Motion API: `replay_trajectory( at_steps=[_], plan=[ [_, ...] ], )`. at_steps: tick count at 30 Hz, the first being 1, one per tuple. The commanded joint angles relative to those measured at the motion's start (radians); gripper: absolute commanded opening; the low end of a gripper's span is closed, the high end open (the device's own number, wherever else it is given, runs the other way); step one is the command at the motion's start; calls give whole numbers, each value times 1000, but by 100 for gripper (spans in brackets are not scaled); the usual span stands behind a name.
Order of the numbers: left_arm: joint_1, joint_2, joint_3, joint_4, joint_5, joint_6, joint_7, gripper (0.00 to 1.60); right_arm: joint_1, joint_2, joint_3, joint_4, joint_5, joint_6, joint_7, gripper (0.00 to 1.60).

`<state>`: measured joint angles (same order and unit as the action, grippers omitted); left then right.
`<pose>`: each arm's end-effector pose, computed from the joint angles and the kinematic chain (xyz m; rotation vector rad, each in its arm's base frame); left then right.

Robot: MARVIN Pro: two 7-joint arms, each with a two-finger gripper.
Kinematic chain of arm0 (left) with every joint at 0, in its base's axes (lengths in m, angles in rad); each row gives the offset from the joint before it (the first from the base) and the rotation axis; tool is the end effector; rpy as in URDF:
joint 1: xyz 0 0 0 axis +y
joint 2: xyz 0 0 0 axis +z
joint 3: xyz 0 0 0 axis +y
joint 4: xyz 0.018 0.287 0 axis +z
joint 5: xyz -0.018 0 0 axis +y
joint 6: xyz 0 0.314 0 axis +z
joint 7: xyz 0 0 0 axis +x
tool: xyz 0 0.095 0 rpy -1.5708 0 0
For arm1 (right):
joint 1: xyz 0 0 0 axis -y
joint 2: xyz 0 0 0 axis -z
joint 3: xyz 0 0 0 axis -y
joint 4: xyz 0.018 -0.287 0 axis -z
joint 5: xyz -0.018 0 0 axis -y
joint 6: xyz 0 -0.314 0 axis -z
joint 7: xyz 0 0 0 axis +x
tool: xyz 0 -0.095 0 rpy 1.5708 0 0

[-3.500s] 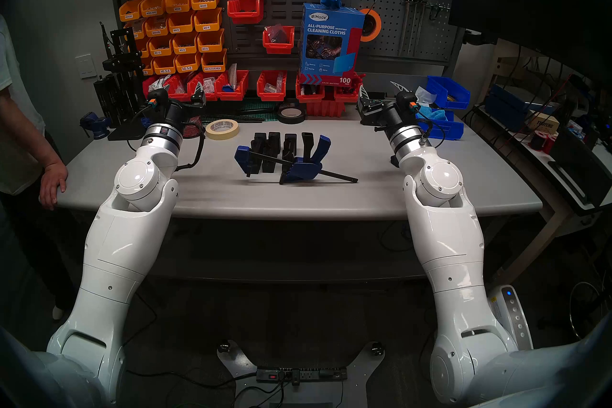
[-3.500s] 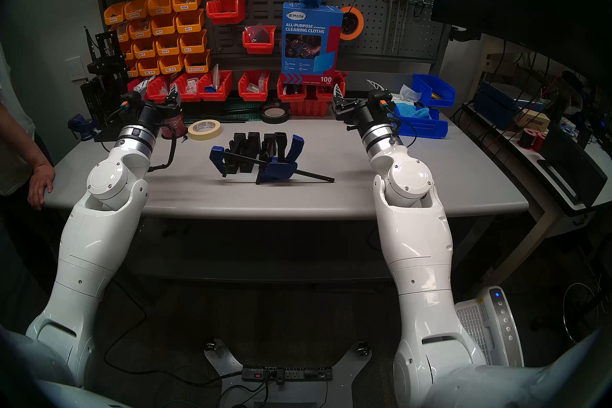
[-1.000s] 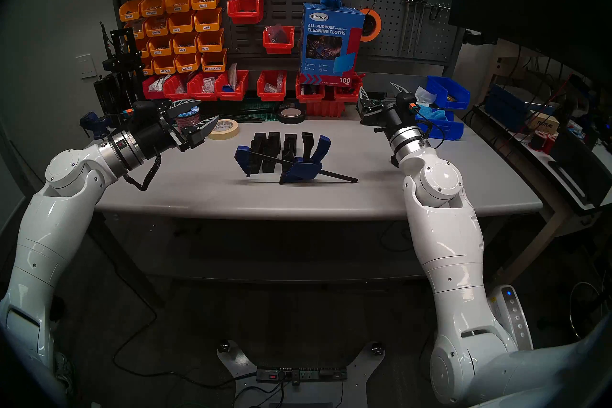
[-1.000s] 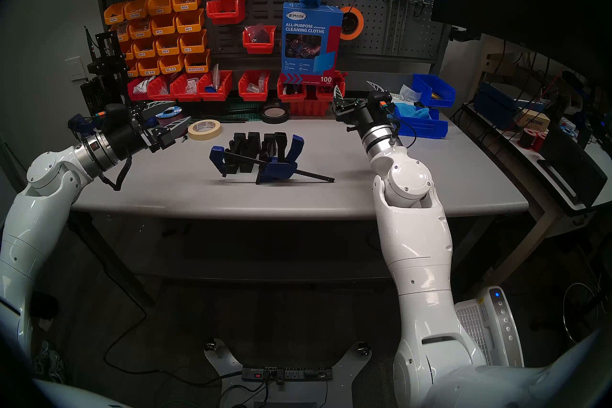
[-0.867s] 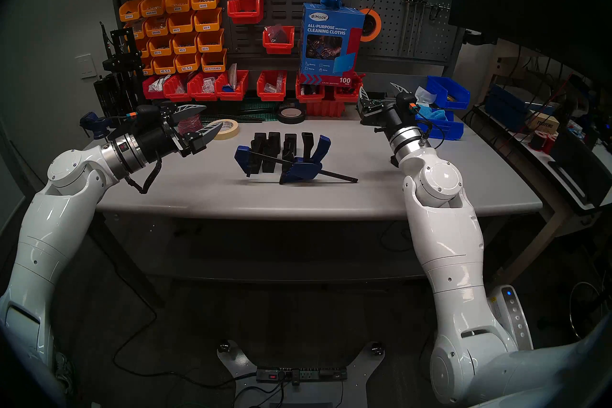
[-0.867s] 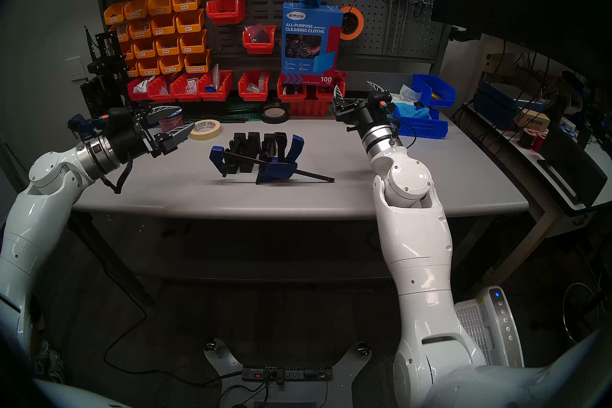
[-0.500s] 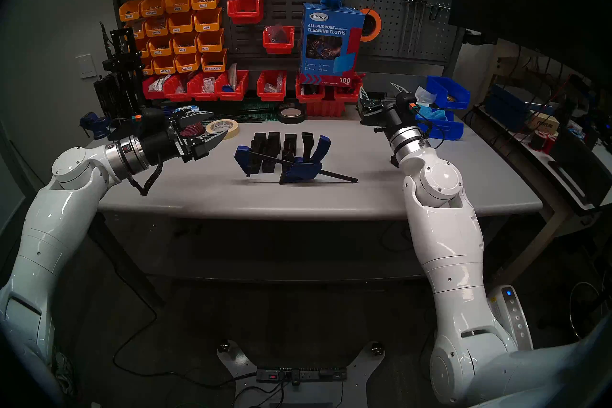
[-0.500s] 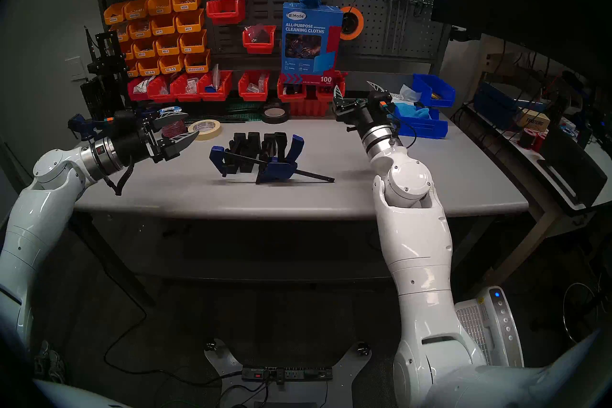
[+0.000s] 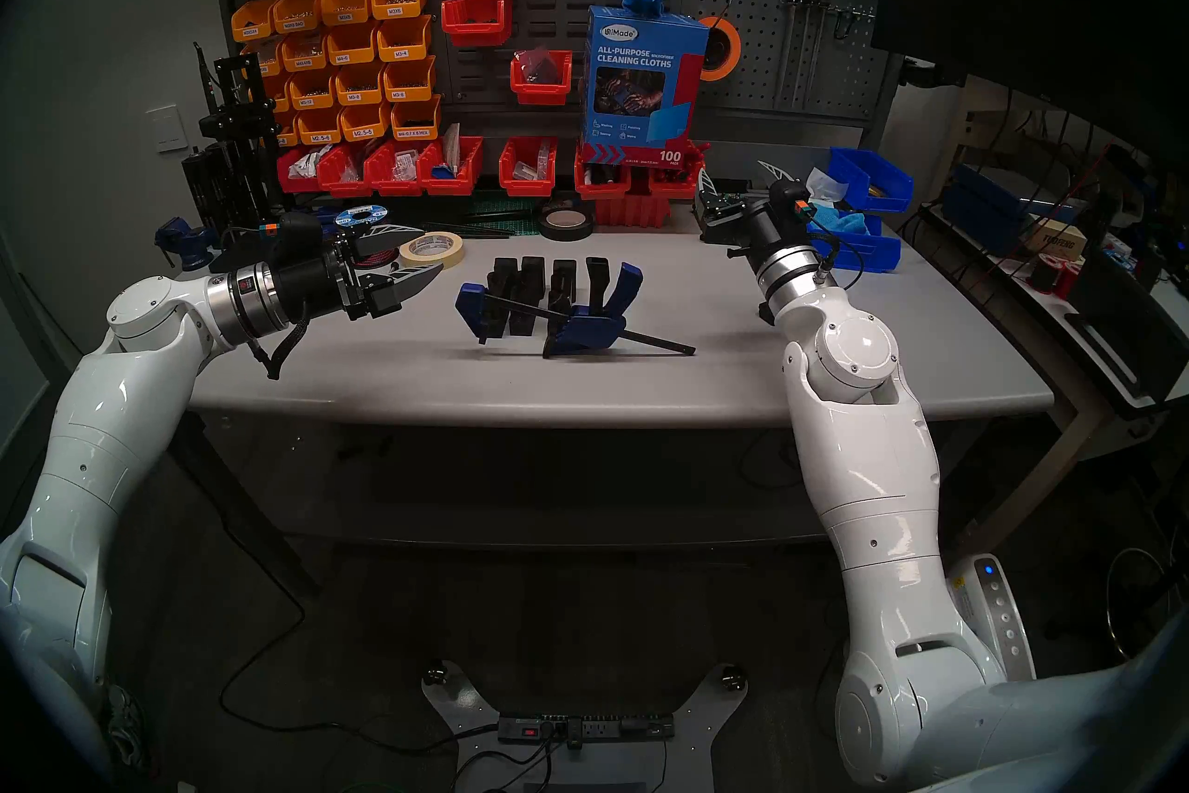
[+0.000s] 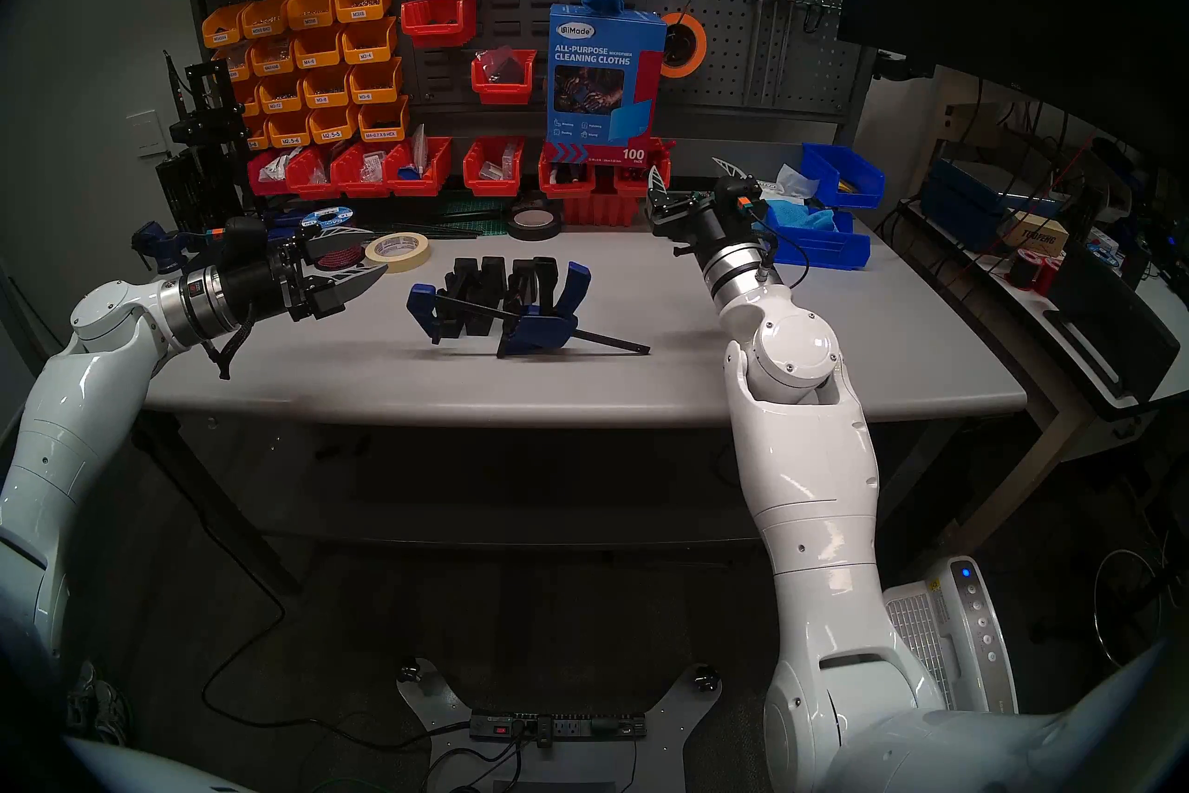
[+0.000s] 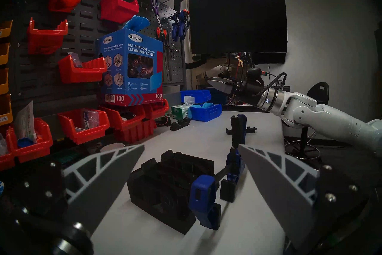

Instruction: Clamp the two 3D printed pieces together with the clamp

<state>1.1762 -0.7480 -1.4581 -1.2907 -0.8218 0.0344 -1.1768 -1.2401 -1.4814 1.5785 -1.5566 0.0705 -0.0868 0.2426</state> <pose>0.4483 0.1803 -0.1447 1.5202 -0.9560 1.6649 0.4989 -0.0080 -0.1477 -1.6623 -0.3133 -2.5119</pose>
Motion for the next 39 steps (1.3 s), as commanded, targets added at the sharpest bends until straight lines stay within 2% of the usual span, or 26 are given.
replay_trajectory(
  at_steps=[1, 9, 16, 39],
  plan=[
    [-106, -38, 13, 23, 11, -25, -28, 160, 27, 0, -1, -33, 1, -7, 2, 160],
    [-175, -63, 70, 89, 19, -20, -97, 160, 27, 0, -1, -33, 1, -7, 2, 160],
    [-206, -72, 107, 138, 32, -23, -150, 160, 27, 0, -1, -34, 1, -7, 2, 160],
    [-225, -105, 153, 229, 83, -68, -199, 160, 27, 0, -1, -35, 0, -5, 2, 160]
  ],
)
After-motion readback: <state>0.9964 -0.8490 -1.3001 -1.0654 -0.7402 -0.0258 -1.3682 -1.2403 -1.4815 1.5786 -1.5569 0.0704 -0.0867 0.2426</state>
